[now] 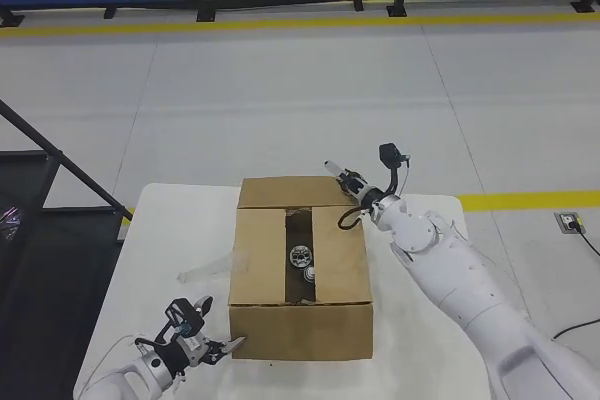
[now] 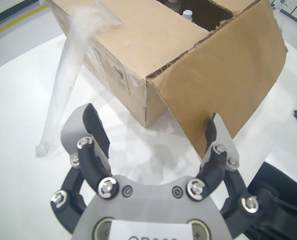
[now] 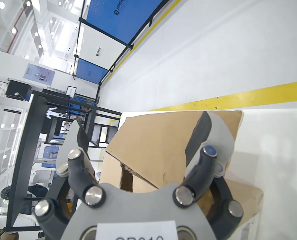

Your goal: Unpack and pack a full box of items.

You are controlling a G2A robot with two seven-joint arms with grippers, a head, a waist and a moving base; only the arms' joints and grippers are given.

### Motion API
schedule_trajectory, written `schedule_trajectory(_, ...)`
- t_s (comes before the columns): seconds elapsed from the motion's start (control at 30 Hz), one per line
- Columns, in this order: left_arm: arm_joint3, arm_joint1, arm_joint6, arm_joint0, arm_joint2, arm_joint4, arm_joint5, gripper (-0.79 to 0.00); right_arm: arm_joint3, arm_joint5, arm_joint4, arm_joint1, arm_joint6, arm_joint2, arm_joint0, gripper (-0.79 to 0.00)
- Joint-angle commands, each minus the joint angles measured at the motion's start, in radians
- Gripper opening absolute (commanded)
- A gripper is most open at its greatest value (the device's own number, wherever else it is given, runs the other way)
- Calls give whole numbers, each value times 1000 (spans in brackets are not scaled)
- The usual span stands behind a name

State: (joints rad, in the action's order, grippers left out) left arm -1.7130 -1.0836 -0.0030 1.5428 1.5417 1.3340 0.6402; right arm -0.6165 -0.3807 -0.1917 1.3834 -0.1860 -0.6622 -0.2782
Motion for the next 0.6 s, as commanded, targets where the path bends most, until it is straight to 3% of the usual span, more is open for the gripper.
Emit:
schedule_trajectory(0.0, -1, 1, 3, 1, 3, 1, -2, 0, -24, -80, -73, -4, -78, -33, -12, 0)
schedule_trajectory(0.13, -16, 3, 43, 15, 29, -16, -17, 0, -98, -165, -200, -27, -318, -100, -43, 0)
schedule_trajectory(0.3, -49, 6, 123, 55, 103, -73, -40, 0, -255, -80, -232, -64, -597, -144, -101, 0)
schedule_trajectory(0.57, -33, 5, 163, 79, 183, -208, -86, 0, -444, 168, -85, -85, -645, -122, -196, 0)
